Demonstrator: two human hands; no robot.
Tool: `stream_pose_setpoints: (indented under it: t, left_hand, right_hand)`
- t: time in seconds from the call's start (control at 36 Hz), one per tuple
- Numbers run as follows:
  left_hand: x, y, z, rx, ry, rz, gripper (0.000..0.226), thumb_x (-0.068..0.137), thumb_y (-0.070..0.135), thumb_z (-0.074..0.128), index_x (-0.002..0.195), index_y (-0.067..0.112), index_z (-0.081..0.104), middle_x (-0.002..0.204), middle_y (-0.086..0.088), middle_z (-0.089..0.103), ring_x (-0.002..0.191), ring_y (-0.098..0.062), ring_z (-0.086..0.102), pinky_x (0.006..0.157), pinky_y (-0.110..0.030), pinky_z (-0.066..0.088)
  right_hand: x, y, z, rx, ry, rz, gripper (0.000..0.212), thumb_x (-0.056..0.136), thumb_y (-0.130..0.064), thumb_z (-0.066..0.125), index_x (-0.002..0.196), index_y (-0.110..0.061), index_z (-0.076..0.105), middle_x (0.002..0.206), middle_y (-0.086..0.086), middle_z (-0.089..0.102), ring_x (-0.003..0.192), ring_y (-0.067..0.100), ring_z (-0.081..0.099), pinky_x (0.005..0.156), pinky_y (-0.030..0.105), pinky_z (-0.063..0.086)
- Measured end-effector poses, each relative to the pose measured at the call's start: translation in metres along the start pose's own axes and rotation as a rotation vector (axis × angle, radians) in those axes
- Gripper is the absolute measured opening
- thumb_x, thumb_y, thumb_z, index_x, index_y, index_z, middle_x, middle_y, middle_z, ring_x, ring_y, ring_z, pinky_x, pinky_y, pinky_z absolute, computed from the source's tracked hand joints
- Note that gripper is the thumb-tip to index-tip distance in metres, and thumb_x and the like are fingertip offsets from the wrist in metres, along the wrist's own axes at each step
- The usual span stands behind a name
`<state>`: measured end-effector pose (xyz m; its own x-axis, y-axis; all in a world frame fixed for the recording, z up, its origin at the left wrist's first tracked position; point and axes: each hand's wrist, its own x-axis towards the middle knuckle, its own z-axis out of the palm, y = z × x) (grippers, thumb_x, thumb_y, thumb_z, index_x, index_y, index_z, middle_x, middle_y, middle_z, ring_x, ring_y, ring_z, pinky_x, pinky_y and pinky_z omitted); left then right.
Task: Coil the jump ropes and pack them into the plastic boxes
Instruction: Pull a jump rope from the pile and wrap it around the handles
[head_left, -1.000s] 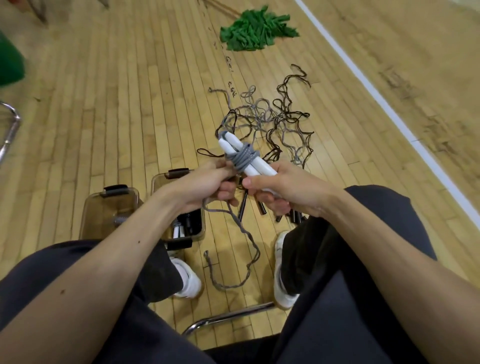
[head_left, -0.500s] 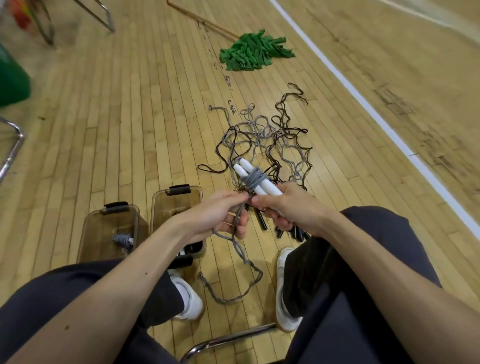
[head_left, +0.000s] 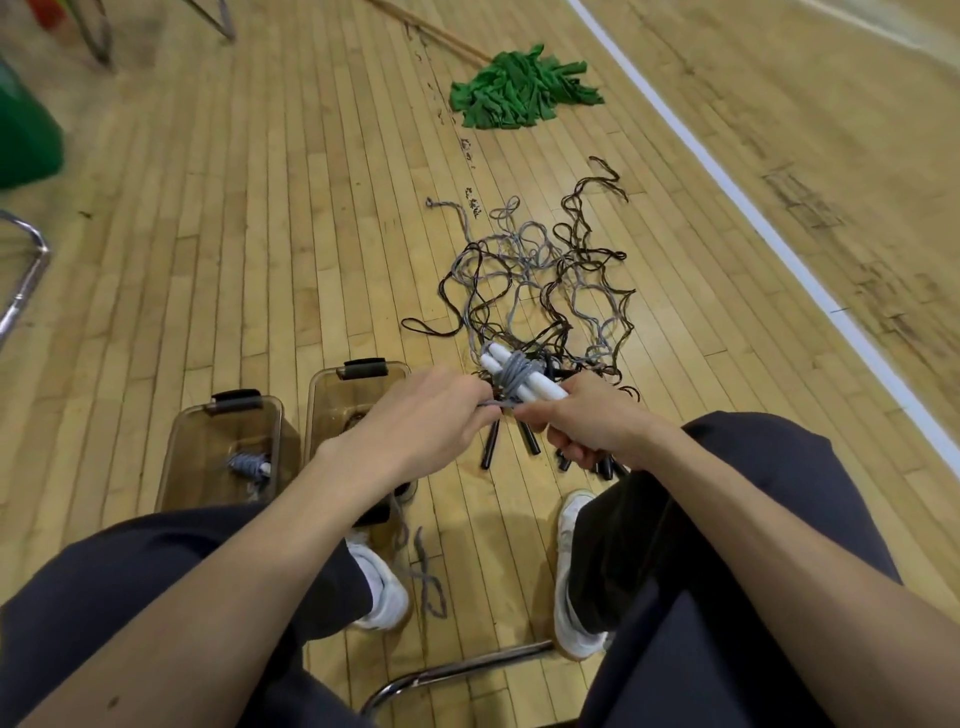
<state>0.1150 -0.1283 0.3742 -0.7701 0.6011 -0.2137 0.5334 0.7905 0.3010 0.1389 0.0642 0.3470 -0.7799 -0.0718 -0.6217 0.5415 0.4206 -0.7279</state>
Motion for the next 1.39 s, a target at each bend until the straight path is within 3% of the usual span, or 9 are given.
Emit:
stream_pose_setpoints:
  t: [0.11,0.42,0.53,0.69,0.83,0.97,1.06,1.22,1.39]
  left_hand:
    - [-0.001,-0.003,-0.007,-0.016,-0.065,0.096,0.031,0.101,0.041,0.054,0.072,0.029,0.056,0.067,0.008,0.052,0.067,-0.017,0.054,0.06,-0.031,0.041]
    - [0.001,-0.001,-0.005,-0.411,-0.126,0.079,0.016,0.076,0.038,0.085,0.078,0.023,0.077,0.068,0.013,0.068,0.069,0.0,0.062,0.062,-0.019,0.049]
    - [0.003,0.004,-0.005,-0.544,-0.172,0.063,0.016,0.071,0.036,0.088,0.073,0.025,0.077,0.072,0.009,0.071,0.073,-0.009,0.065,0.072,-0.034,0.055]
    - [0.005,0.008,-0.008,-0.813,-0.246,0.063,0.019,0.072,0.021,0.089,0.078,0.008,0.077,0.063,-0.007,0.061,0.049,-0.022,0.044,0.042,-0.03,0.038]
    - [0.007,0.008,-0.002,-0.948,-0.246,0.087,0.013,0.077,0.018,0.085,0.075,0.009,0.075,0.073,-0.023,0.062,0.046,-0.014,0.044,0.041,-0.024,0.035]
    - [0.013,0.006,0.007,-1.073,-0.219,0.121,0.009,0.08,0.013,0.08,0.074,0.015,0.073,0.062,0.001,0.063,0.049,-0.004,0.048,0.048,-0.015,0.038]
    - [0.015,0.001,0.009,-1.144,-0.196,0.058,0.017,0.072,0.031,0.073,0.077,0.015,0.073,0.06,0.003,0.059,0.049,-0.008,0.046,0.047,-0.018,0.036]
    - [0.015,0.0,0.01,-1.247,-0.124,-0.197,0.037,0.105,0.007,0.034,0.074,0.009,0.054,0.052,0.002,0.045,0.039,-0.006,0.032,0.038,-0.018,0.025]
    - [0.017,0.003,0.014,-1.256,-0.133,-0.181,0.038,0.11,0.019,0.023,0.095,0.004,0.054,0.063,-0.012,0.039,0.043,-0.012,0.033,0.039,-0.02,0.031]
  right_hand:
    - [0.001,0.001,0.005,-0.136,-0.149,0.086,0.029,0.095,-0.032,0.069,0.083,-0.006,0.063,0.054,0.0,0.051,0.039,0.012,0.043,0.04,0.021,0.038]
    - [-0.01,-0.004,0.02,-0.443,-0.595,0.147,0.035,0.094,-0.041,0.068,0.082,-0.008,0.065,0.055,-0.001,0.05,0.043,0.013,0.044,0.049,0.024,0.04]
    - [-0.016,-0.006,0.02,-0.437,-0.722,0.104,0.033,0.097,-0.037,0.066,0.087,-0.006,0.064,0.054,-0.001,0.046,0.041,0.012,0.042,0.042,0.021,0.037]
    - [-0.024,-0.01,0.014,-0.355,-0.858,0.069,0.028,0.099,-0.034,0.064,0.087,-0.009,0.066,0.053,-0.001,0.042,0.04,0.012,0.04,0.04,0.019,0.036]
    - [-0.028,-0.01,0.008,-0.27,-0.91,0.05,0.025,0.099,-0.032,0.062,0.085,-0.012,0.068,0.053,-0.001,0.043,0.041,0.011,0.04,0.042,0.02,0.033]
    - [-0.03,-0.009,0.003,-0.089,-0.918,-0.025,0.021,0.096,-0.028,0.062,0.085,-0.011,0.07,0.05,-0.002,0.045,0.037,0.01,0.041,0.04,0.019,0.034]
    - [-0.031,-0.009,-0.001,0.053,-0.903,-0.096,0.021,0.09,-0.03,0.071,0.083,-0.011,0.072,0.049,-0.002,0.046,0.036,0.01,0.042,0.039,0.018,0.035]
    - [-0.03,-0.011,-0.016,0.426,-0.83,-0.159,0.037,0.071,-0.046,0.082,0.076,-0.012,0.071,0.048,-0.003,0.043,0.033,0.006,0.038,0.038,0.013,0.03]
    - [-0.027,-0.014,-0.017,0.493,-0.6,-0.16,0.012,0.085,-0.018,0.065,0.077,-0.009,0.067,0.051,-0.001,0.04,0.035,0.006,0.032,0.037,0.015,0.023]
